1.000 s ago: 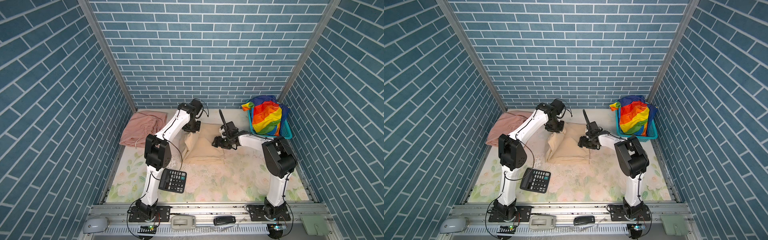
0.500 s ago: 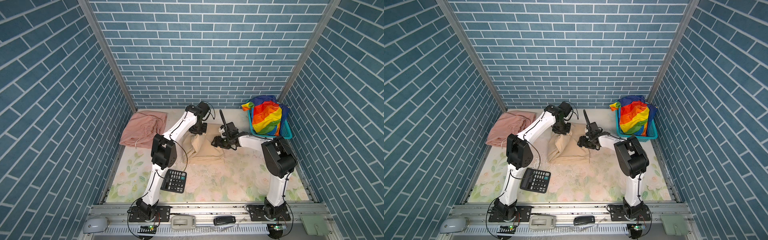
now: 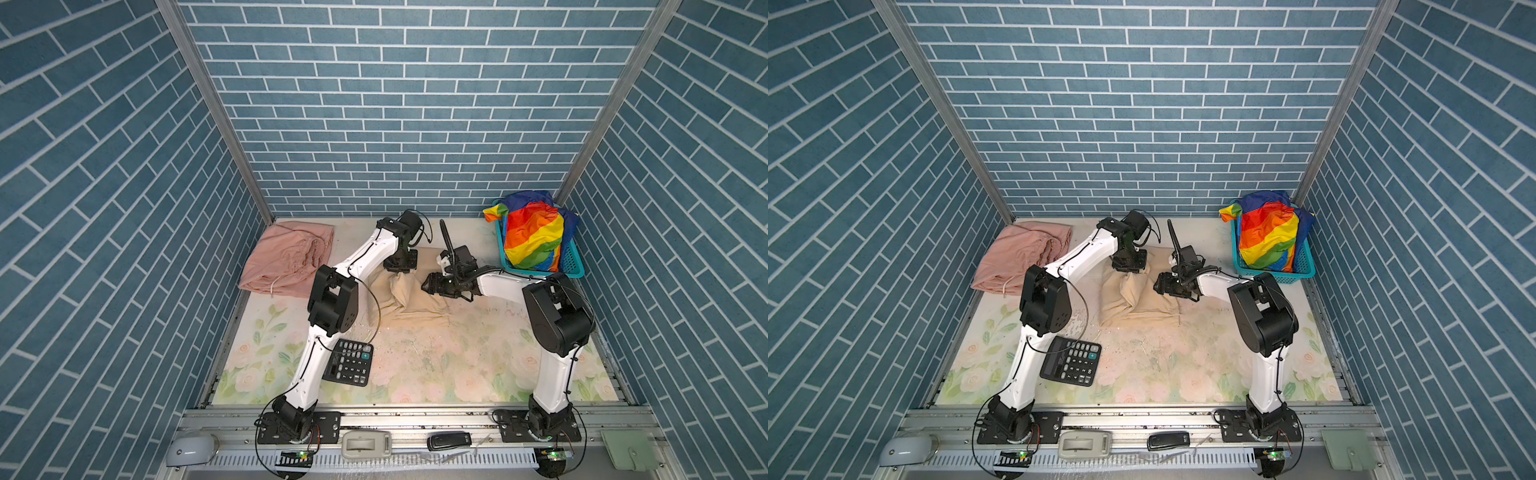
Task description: Fold and stack the shorts
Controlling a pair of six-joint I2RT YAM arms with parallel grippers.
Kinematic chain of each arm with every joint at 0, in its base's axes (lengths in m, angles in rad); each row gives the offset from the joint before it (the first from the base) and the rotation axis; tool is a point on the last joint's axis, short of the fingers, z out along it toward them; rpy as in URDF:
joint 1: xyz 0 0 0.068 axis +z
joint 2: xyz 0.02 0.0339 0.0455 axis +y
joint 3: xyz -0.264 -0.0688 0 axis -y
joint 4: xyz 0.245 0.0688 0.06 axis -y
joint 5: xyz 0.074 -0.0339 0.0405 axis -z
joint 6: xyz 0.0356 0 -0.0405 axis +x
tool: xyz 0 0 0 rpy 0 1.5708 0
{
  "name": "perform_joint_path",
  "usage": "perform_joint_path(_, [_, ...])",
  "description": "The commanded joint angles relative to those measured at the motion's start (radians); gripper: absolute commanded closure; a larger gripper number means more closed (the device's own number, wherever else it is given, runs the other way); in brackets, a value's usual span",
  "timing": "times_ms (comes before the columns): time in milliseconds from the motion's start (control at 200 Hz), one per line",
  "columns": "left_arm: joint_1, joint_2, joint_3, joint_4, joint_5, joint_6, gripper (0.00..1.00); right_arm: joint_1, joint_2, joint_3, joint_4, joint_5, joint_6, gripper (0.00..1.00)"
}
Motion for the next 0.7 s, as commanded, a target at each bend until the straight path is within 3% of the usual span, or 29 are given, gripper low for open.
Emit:
perform_joint_path(0, [-0.01,0.009,-0.021,0.046,0.036,-0.015,0.82,0.012,0.013,-0.049,-0.084,-0.014,0.034,0.32])
perform_joint_path(115, [-0.009,-0.022,-0.022,0.077,0.063,-0.016,0.44,0.007,-0.044,-0.065,-0.108,-0.008,0.026,0.29])
perform_joint_path(145, [-0.008,-0.038,-0.02,0.089,0.071,-0.014,0.29,0.003,-0.062,-0.067,-0.119,-0.004,0.021,0.28])
perform_joint_path(175, [-0.005,-0.061,-0.023,0.105,0.083,-0.014,0.05,0.001,-0.082,-0.072,-0.131,0.001,0.014,0.27])
perform_joint_path(190, [-0.002,-0.073,-0.024,0.113,0.091,-0.014,0.01,-0.002,-0.092,-0.073,-0.138,0.005,0.01,0.27])
perform_joint_path(395, [0.06,-0.266,-0.134,0.238,0.18,-0.054,0.01,-0.043,-0.239,-0.082,-0.267,0.076,-0.05,0.2])
perform_joint_path(595, [0.2,-0.501,-0.652,0.712,0.42,-0.303,0.0,-0.028,-0.302,-0.019,-0.352,0.174,-0.085,0.12])
perform_joint_path(695, [0.264,-0.581,-0.889,0.969,0.479,-0.456,0.0,0.056,-0.256,0.052,-0.359,0.243,-0.094,0.07])
